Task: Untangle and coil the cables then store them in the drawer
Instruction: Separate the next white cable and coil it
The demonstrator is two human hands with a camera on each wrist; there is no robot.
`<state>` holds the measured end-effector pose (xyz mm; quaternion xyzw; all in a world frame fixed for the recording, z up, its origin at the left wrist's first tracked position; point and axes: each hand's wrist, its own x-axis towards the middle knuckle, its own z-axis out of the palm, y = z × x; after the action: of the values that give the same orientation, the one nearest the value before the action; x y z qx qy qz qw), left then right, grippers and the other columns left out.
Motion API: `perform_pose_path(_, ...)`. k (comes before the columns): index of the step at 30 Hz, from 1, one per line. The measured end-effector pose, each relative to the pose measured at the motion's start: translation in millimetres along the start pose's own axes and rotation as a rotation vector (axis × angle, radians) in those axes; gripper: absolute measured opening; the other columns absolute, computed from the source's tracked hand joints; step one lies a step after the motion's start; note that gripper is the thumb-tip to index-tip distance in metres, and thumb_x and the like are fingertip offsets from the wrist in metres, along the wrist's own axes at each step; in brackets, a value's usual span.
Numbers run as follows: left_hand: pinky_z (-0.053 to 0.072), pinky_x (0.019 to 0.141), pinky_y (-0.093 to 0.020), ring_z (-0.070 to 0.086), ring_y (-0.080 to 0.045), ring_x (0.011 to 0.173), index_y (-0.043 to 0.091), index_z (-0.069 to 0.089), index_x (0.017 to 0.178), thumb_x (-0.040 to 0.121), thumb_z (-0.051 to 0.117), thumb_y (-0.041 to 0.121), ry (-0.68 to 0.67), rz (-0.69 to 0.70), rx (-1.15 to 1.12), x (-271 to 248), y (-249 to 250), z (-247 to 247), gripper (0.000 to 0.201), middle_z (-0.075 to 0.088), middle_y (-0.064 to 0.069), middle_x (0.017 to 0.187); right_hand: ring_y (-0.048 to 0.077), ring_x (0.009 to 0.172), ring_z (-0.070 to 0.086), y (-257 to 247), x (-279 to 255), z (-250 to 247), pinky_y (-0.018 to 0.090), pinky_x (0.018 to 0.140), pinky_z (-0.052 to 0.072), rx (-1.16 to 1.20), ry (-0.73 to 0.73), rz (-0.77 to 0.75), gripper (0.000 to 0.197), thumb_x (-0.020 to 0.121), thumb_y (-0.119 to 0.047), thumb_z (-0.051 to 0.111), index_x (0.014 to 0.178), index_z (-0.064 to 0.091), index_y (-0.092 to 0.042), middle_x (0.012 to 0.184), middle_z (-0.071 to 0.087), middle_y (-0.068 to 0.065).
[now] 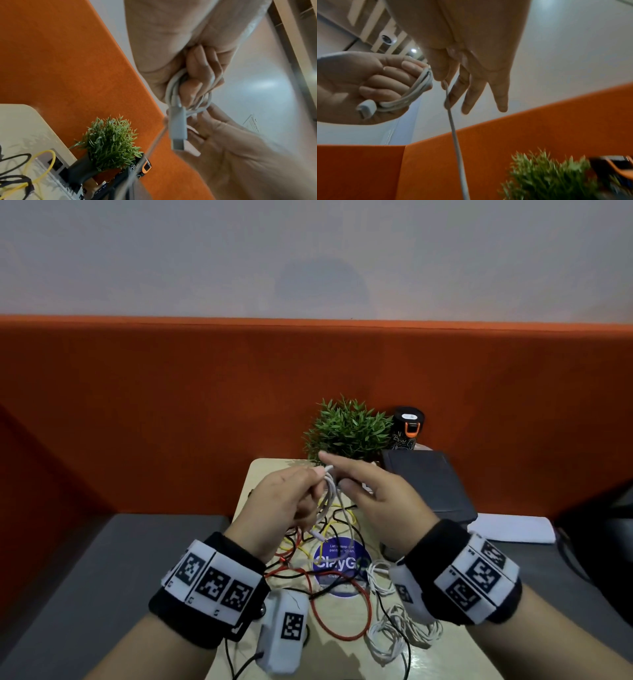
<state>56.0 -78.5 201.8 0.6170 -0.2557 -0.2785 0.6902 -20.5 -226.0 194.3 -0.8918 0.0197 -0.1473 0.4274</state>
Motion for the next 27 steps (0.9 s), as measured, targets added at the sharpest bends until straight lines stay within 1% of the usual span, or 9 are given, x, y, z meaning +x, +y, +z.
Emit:
perform_pose_path(3,0.02,0.049,-0.03,0.017,-0.015,0.045,0.006,0.052,0.069,0.096,0.043,0.018,-0.049,0.023,-0.068,0.2,0.7,-1.1,0.031,0.023,0.002,0.046,0.018,0.086,0.063,8.1,0.5,9.9,0.047,0.088,0.051,0.245,0.077,0.062,0.037,0.099,-0.015,0.045,0.107,0.064,-0.046,0.093,0.069,0.002)
perform_pose_path(6,0.03,0.052,-0.029,0.028,-0.013,0.043,0.001,0.053,0.083,0.093,0.047,0.021,-0.132,0.058,-0.227,-0.2,2.1,1.5,0.023,0.03,0.002,0.049,0.029,0.074,0.059,14.4,-1.2,18.9,0.042,0.072,0.054,0.481,0.045,0.128,0.033,0.1,-0.012,0.042,0.109,0.065,-0.034,0.087,0.063,0.018)
perform_pose_path(10,0.042,0.057,-0.026,0.047,-0.016,0.048,0.001,0.052,0.097,0.092,0.04,0.022,-0.136,0.127,-0.351,2.8,7.6,6.2,0.024,0.047,-0.003,0.055,0.02,0.047,0.052,26.2,-11.2,32.3,0.033,0.055,0.046,0.593,-0.063,0.262,0.031,0.101,-0.006,0.039,0.104,0.063,-0.024,0.067,0.053,0.009)
perform_pose_path(12,0.049,0.059,-0.027,0.058,-0.019,0.058,0.002,0.051,0.104,0.092,0.037,0.022,-0.126,0.159,-0.363,4.9,8.3,5.9,0.027,0.056,-0.006,0.063,0.017,0.044,0.049,26.5,-17.0,39.5,0.027,0.048,0.042,0.602,-0.101,0.309,0.032,0.101,-0.006,0.039,0.102,0.063,-0.028,0.066,0.052,0.006)
perform_pose_path(14,0.052,0.062,-0.032,0.065,-0.022,0.07,0.004,0.05,0.108,0.091,0.037,0.024,-0.106,0.177,-0.328,6.6,6.7,6.1,0.028,0.064,-0.007,0.071,0.017,0.045,0.046,24.4,-21.7,45.3,0.024,0.044,0.04,0.594,-0.14,0.323,0.037,0.101,-0.009,0.039,0.114,0.06,-0.037,0.061,0.05,0.0)
perform_pose_path(16,0.054,0.066,-0.029,0.068,-0.021,0.08,0.006,0.049,0.108,0.093,0.037,0.024,-0.061,0.225,-0.184,8.0,3.4,6.3,0.026,0.068,-0.007,0.078,0.015,0.043,0.043,19.8,-24.6,46.1,0.023,0.041,0.037,0.543,-0.17,0.306,0.036,0.101,-0.012,0.041,0.121,0.058,-0.037,0.06,0.049,-0.001)
perform_pose_path(19,0.049,0.077,-0.018,0.068,-0.015,0.085,0.005,0.048,0.108,0.101,0.035,0.014,0.003,0.298,0.124,9.9,-5.5,3.0,0.018,0.071,-0.008,0.083,0.006,0.042,0.043,8.4,-25.9,38.5,0.021,0.044,0.037,0.382,-0.177,0.27,0.023,0.1,-0.017,0.046,0.112,0.062,-0.029,0.058,0.049,-0.003)
perform_pose_path(22,0.05,0.085,-0.031,0.067,-0.013,0.087,0.017,0.051,0.107,0.101,0.037,0.02,0.031,0.327,0.411,11.4,-14.6,-3.9,0.016,0.071,-0.001,0.082,0.004,0.057,0.049,1.1,-26.8,24.8,0.027,0.06,0.044,0.111,-0.122,0.218,0.02,0.094,-0.025,0.056,0.111,0.064,-0.034,0.062,0.057,-0.007)
perform_pose_path(27,0.048,0.072,-0.036,0.061,-0.009,0.073,0.018,0.052,0.103,0.1,0.041,0.025,-0.065,0.193,0.715,10.9,-19.4,-12.8,0.013,0.065,0.002,0.077,0.002,0.065,0.057,-6.4,-25.1,-6.6,0.02,0.062,0.046,-0.106,0.002,0.1,0.009,0.088,-0.029,0.065,0.094,0.072,-0.03,0.067,0.064,-0.012)
